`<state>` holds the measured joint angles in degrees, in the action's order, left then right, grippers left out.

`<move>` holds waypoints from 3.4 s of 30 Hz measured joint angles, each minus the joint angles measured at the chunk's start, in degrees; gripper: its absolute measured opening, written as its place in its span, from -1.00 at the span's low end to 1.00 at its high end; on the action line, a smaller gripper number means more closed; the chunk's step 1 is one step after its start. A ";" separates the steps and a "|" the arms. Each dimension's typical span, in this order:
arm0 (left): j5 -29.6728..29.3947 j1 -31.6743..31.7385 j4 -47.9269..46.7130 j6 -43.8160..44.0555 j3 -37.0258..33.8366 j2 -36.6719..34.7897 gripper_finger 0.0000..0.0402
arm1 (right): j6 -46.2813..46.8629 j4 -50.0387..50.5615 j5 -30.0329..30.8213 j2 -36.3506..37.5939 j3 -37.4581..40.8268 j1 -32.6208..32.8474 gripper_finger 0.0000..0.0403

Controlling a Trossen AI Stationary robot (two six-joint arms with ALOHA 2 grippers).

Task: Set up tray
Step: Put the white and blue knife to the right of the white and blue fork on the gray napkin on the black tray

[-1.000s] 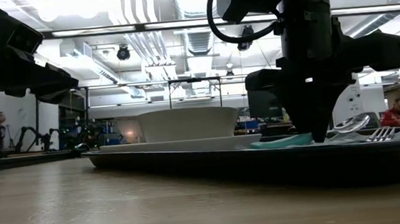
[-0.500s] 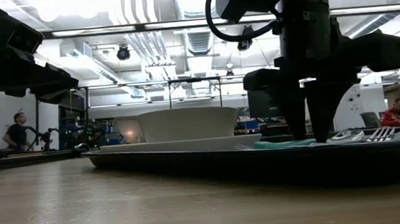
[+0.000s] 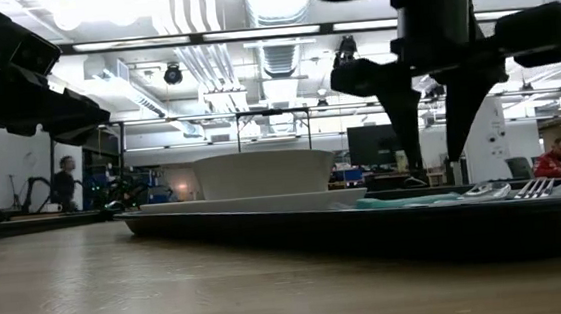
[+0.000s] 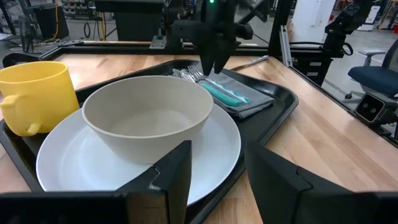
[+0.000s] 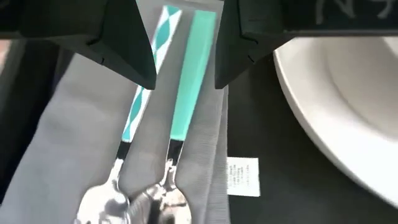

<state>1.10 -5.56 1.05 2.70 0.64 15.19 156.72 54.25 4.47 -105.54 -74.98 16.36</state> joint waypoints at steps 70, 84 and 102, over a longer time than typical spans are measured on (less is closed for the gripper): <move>0.00 0.02 0.00 0.00 0.00 0.65 -0.32 | -35.29 -4.23 -3.23 12.56 17.90 41.57 -0.54; 0.00 -0.01 0.00 0.00 0.00 0.63 -0.32 | -34.04 -8.57 -8.75 10.87 18.12 44.94 -0.59; 0.00 0.01 -0.01 0.00 0.00 0.65 -0.32 | -37.33 -11.75 -12.38 6.96 19.77 44.92 -0.61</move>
<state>1.10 -5.55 1.04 2.70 0.64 15.84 119.39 42.51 -7.91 -98.59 -55.21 61.28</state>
